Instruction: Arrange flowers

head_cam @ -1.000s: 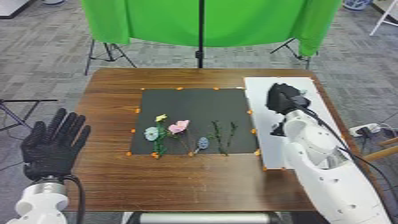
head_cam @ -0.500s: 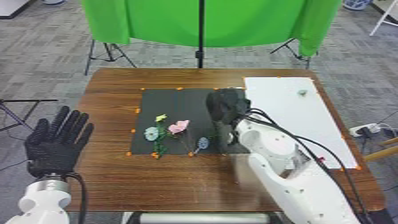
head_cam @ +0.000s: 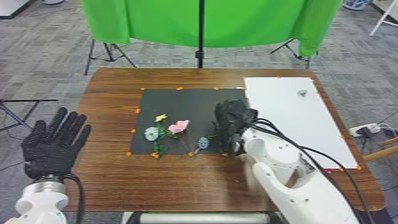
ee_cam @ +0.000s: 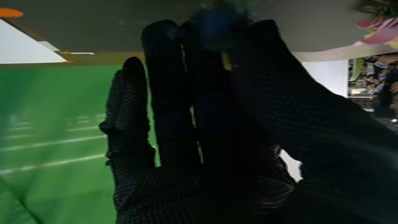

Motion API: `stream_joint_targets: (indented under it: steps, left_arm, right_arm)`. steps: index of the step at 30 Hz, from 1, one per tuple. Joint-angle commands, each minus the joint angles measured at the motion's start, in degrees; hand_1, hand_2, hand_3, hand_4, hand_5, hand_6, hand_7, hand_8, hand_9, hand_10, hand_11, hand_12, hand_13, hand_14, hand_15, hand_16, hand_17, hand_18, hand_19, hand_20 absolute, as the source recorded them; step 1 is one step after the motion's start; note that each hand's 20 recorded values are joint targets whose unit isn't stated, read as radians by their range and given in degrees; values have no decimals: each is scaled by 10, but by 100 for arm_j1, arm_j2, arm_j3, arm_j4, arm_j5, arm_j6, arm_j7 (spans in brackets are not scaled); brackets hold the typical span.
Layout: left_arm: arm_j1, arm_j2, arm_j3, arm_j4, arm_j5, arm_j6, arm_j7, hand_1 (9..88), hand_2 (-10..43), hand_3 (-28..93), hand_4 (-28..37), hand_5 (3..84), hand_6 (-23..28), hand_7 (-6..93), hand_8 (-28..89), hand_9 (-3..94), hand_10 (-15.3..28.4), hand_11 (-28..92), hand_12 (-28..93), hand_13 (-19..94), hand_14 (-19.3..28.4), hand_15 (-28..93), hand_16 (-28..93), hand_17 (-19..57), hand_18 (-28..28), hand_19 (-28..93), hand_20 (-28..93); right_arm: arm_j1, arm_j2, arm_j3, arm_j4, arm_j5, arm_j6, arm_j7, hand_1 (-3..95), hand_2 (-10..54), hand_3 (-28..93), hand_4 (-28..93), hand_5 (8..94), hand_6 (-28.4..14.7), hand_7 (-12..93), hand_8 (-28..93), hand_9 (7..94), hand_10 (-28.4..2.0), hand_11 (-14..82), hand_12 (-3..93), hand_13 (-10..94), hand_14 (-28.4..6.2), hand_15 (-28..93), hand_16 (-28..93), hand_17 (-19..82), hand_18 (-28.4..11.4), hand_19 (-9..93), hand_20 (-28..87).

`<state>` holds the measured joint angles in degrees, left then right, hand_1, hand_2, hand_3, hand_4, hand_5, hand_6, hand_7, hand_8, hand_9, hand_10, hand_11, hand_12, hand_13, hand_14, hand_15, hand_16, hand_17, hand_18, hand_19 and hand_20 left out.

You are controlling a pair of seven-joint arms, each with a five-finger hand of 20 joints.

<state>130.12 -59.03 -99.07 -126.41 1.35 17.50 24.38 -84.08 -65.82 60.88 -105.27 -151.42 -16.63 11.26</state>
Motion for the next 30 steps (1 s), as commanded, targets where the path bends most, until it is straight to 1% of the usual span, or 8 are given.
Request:
stream_joint_targets:
  steps: [1,8,15,18,20,22,26,30]
  left_arm:
    - [76,-31,-6,1,-37,13,-100,247,156,795,-283,458,82,115,-96,409,141,185,95,337,128,235,-32,-45,129,332,136]
    - [23,-26,-7,9,-30,41,-94,248,155,792,-283,451,81,115,-94,404,139,184,96,334,128,233,-32,-45,129,329,135]
    - [-76,-14,72,47,19,-30,-111,249,155,792,-283,455,82,115,-95,405,140,185,96,335,129,234,-31,-45,129,330,135]
    - [-11,-9,39,64,131,-99,-186,249,155,791,-283,456,81,116,-95,406,139,185,96,335,128,235,-31,-45,129,330,135]
    - [68,-14,18,29,66,-99,-149,249,154,791,-283,455,82,115,-95,405,140,184,95,334,127,233,-32,-45,129,329,135]
    - [86,-16,22,24,112,-114,-137,248,154,790,-283,453,81,113,-95,403,139,183,95,333,128,231,-32,-45,129,329,135]
    - [63,8,34,28,121,-123,-125,248,153,789,-283,452,81,112,-94,402,139,181,95,332,128,229,-31,-46,130,328,135]
    - [-25,1,117,52,101,-105,-142,248,153,789,-283,451,81,111,-93,402,139,181,96,332,128,228,-29,-46,129,328,135]
  right_arm:
    - [-56,78,71,-172,-94,-19,16,529,-95,810,-283,607,-6,222,-141,631,-138,220,191,548,-105,428,289,259,-199,763,392]
    - [-104,51,311,-334,153,-278,218,499,-95,831,-283,571,-16,164,-125,609,-146,196,180,533,-120,453,217,249,-203,752,380]
    - [-30,239,1303,-161,557,512,1229,411,-95,827,-283,509,-38,125,-107,528,-174,130,164,459,-146,378,171,226,-207,719,353]
    - [109,355,1802,419,53,745,794,420,-95,835,-282,499,-38,131,-108,485,-172,108,154,415,-154,284,175,205,-201,685,309]
    - [348,370,1946,865,173,866,709,454,-95,840,-282,517,-21,151,-114,472,-150,94,147,401,-149,219,179,197,-194,654,280]
    - [611,406,1935,1304,173,961,738,469,-95,842,-282,513,-8,166,-123,454,-133,76,141,390,-142,175,184,191,-186,621,263]
    - [1047,370,1847,1956,249,686,904,449,-95,815,-283,451,-2,168,-130,418,-126,56,134,368,-138,130,201,180,-173,561,227]
    - [1397,285,1695,2465,38,513,785,487,-95,685,-283,392,-9,153,-122,399,-125,66,131,369,-137,131,210,179,-174,561,215]
